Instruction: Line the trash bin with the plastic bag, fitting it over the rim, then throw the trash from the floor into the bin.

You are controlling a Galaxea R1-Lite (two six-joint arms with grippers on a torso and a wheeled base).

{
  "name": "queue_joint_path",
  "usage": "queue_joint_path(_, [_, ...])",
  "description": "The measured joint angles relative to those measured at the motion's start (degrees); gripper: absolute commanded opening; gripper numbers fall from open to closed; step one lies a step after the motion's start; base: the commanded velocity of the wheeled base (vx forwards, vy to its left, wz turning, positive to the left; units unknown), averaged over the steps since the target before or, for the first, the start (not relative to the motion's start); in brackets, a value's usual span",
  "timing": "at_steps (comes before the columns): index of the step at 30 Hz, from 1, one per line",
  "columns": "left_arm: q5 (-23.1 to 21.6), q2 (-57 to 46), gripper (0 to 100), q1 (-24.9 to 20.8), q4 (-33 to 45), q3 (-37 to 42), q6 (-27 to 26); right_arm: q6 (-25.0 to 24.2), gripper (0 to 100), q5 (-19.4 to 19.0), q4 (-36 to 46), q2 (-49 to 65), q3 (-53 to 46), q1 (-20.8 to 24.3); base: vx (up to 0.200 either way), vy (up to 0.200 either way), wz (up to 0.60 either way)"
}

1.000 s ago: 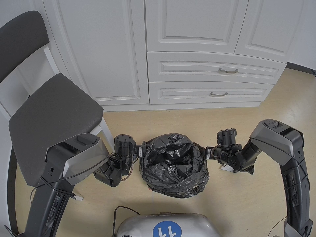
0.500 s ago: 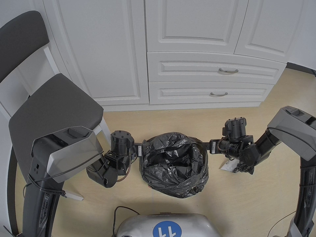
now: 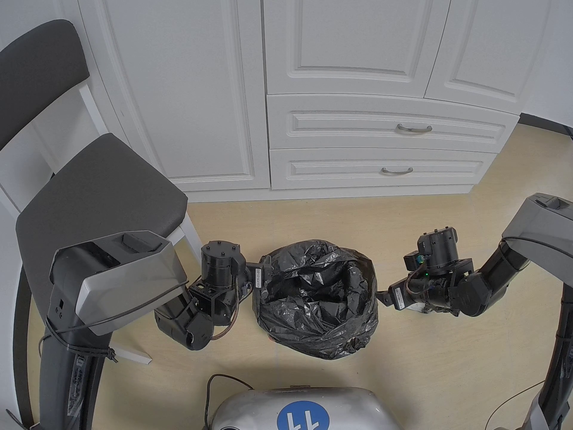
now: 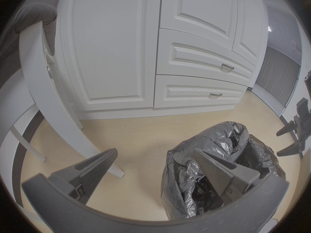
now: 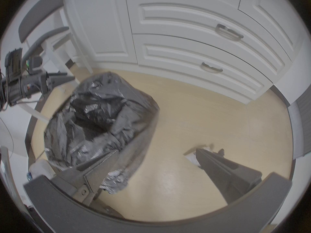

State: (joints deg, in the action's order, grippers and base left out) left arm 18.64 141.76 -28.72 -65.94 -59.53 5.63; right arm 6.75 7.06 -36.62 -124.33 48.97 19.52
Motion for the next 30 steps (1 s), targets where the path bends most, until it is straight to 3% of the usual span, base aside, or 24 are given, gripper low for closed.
queue_joint_path(10, [0.0, -0.01, 100, -0.3, -0.84, 0.73, -0.33, -3.3, 100, -0.39, -0.29, -7.8, 3.93, -0.78, 0.0, 0.0, 0.0])
queue_joint_path(24, [-0.01, 0.07, 100, -0.11, -0.87, 0.35, -0.39, -18.13, 100, -0.37, 0.83, -19.22, 19.52, -0.89, 0.0, 0.0, 0.0])
queue_joint_path(30, [0.02, 0.05, 100, -0.11, -0.87, 0.29, -0.35, -28.37, 100, -0.24, 4.9, -20.71, 27.43, -2.9, 0.0, 0.0, 0.0])
